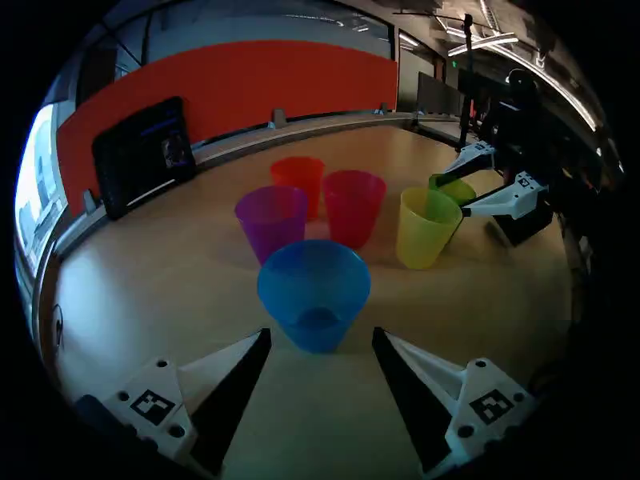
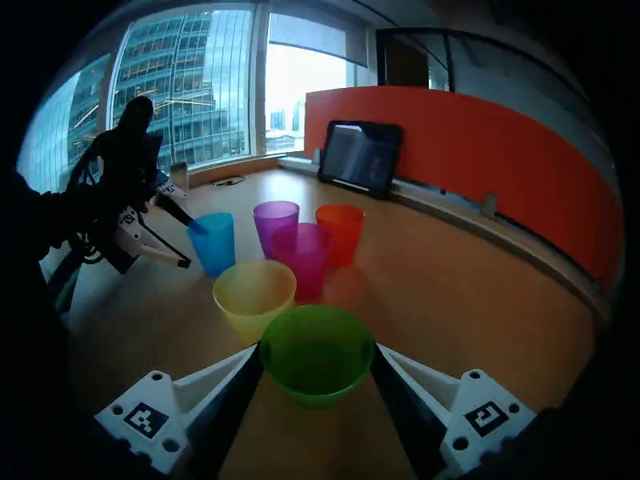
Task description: Pour water
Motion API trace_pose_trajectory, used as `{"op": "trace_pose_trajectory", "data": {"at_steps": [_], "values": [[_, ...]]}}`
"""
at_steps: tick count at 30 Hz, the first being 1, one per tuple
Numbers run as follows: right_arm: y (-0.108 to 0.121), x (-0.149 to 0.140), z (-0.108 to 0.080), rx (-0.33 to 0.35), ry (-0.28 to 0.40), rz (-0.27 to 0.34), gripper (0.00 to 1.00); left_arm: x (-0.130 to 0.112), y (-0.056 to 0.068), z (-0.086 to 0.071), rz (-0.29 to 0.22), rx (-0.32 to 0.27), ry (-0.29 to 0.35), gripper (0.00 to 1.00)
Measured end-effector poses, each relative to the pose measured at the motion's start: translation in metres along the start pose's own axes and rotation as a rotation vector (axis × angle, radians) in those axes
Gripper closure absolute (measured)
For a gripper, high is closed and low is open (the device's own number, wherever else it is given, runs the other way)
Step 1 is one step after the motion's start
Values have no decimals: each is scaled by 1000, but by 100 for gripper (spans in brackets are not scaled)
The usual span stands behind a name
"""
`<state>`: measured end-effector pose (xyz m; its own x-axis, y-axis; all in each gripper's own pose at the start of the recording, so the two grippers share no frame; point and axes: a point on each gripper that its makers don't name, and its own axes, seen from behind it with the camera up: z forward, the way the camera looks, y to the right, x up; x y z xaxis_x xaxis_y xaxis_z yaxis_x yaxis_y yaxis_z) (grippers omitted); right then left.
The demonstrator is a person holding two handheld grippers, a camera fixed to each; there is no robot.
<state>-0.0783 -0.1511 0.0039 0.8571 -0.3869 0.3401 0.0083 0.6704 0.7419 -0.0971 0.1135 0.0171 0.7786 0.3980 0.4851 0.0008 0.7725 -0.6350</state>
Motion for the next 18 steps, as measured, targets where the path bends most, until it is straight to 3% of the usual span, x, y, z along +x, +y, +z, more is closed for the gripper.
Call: {"op": "trace_pose_trajectory", "data": {"at_steps": [9, 18], "values": [[4, -3, -8, -29, -2, -1, 0, 3, 1, -10, -21, 8, 25, 6], [4, -2, -35, -70, 32, 19, 0, 5, 2, -29, -39, 42, 69, 6]]}}
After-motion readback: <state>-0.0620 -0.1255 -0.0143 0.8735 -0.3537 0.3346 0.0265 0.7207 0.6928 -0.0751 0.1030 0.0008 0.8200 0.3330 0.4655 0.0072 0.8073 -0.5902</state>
